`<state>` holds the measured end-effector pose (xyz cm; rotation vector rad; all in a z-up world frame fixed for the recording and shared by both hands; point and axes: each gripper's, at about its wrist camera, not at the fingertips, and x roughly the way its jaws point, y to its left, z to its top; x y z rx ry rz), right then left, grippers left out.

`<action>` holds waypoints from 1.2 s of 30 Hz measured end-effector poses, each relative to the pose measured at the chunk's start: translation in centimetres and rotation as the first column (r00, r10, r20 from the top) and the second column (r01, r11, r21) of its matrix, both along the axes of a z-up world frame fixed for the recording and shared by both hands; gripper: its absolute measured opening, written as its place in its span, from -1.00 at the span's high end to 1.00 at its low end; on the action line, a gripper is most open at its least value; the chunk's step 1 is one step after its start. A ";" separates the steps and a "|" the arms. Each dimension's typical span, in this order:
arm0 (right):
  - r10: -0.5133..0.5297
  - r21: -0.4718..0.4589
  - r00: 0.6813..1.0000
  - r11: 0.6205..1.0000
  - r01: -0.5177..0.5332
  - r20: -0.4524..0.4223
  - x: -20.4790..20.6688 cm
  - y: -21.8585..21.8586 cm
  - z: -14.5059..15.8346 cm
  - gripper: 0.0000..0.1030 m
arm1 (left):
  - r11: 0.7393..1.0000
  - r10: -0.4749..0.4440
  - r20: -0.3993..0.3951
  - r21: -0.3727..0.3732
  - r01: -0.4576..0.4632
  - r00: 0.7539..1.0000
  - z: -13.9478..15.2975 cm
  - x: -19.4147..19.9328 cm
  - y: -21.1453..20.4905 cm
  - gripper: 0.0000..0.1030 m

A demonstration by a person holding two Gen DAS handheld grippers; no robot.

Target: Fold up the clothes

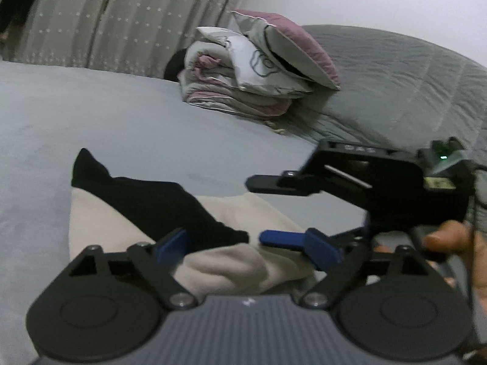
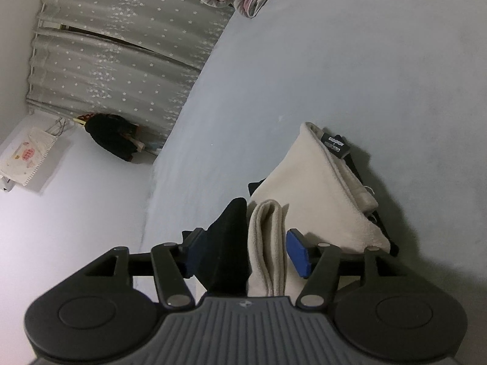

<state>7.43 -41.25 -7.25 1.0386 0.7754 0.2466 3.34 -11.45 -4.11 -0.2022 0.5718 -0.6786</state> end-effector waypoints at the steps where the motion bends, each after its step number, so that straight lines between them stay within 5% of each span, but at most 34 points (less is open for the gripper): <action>1: 0.000 0.000 1.000 1.000 0.000 0.000 0.1 0.0 0.0 -0.21 | 1.000 -0.012 -0.008 -0.011 0.012 1.000 0.1 -0.1 0.2 -0.79; 6: -0.005 0.002 1.000 1.000 0.005 0.001 0.4 0.1 0.2 -0.29 | 0.997 -0.069 -0.019 -0.045 0.068 0.997 0.8 -0.9 1.9 -0.83; 17: 0.048 -0.081 0.999 0.996 -0.048 -0.001 0.6 2.4 0.9 -0.33 | 0.999 -0.039 -0.032 -0.039 0.038 0.999 1.3 -1.1 4.4 -0.84; 23: 0.088 -0.195 0.996 0.977 -0.082 0.022 1.0 4.9 0.9 -0.32 | 0.999 -0.038 -0.058 -0.038 0.035 0.998 1.0 -0.8 4.7 -0.84; 26: 0.121 -0.285 0.992 0.953 -0.103 0.045 1.1 6.6 1.3 -0.07 | 0.999 -0.033 -0.063 -0.042 0.031 0.997 1.0 -0.7 5.0 -0.84; 28: 0.148 -0.350 0.987 0.929 -0.118 0.061 1.2 7.7 1.5 0.44 | 0.999 -0.025 -0.064 -0.042 0.022 0.998 1.0 -0.6 5.3 -0.84; 36: 0.161 -0.399 0.968 0.914 -0.074 0.191 0.1 7.4 3.4 0.56 | 0.996 0.048 -0.070 -0.075 -0.054 0.996 1.5 0.2 7.3 -0.84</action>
